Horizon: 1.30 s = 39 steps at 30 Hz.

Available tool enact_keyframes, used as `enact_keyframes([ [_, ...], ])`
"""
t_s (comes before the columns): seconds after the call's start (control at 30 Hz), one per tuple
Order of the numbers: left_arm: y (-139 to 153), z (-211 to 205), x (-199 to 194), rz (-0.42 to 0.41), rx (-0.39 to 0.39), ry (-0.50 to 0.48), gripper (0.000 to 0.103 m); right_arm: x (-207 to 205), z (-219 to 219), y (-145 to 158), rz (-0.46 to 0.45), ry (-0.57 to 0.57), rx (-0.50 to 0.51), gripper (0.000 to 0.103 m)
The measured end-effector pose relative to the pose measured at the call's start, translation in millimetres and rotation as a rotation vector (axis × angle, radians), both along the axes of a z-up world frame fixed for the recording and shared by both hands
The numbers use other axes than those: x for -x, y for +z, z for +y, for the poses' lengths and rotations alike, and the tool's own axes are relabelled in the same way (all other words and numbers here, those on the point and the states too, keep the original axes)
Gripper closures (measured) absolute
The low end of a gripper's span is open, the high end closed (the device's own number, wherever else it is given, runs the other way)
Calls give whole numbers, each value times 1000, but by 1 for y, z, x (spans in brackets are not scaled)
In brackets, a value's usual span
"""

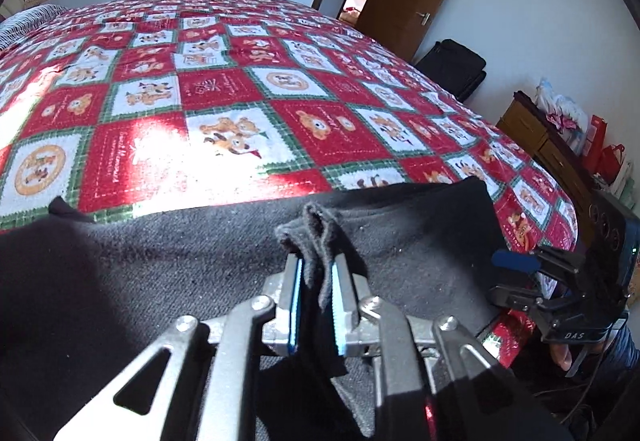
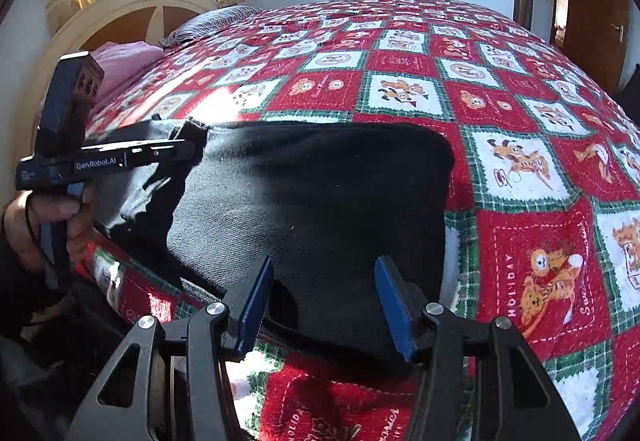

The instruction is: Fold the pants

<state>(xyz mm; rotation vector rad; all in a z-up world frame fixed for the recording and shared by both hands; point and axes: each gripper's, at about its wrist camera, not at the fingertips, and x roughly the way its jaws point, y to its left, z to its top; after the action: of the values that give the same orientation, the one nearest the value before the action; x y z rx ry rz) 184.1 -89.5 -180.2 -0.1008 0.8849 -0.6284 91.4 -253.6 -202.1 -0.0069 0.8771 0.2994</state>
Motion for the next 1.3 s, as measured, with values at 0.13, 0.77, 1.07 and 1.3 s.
enact_keyframes([
  [0.13, 1, 0, 4, -4, -10, 0, 76, 1, -3, 20, -51, 5, -55, 48],
  [0.77, 0, -5, 47, -115, -141, -36, 29, -4, -34, 28, -1, -82, -113, 47],
  [1.07, 5, 1, 52, -130, -158, -11, 22, 22, -23, 19, 3, -55, -9, 47],
  [1.3, 9, 33, 51, -145, -200, 76, 14, 24, 24, 32, -71, 50, 65, 46],
])
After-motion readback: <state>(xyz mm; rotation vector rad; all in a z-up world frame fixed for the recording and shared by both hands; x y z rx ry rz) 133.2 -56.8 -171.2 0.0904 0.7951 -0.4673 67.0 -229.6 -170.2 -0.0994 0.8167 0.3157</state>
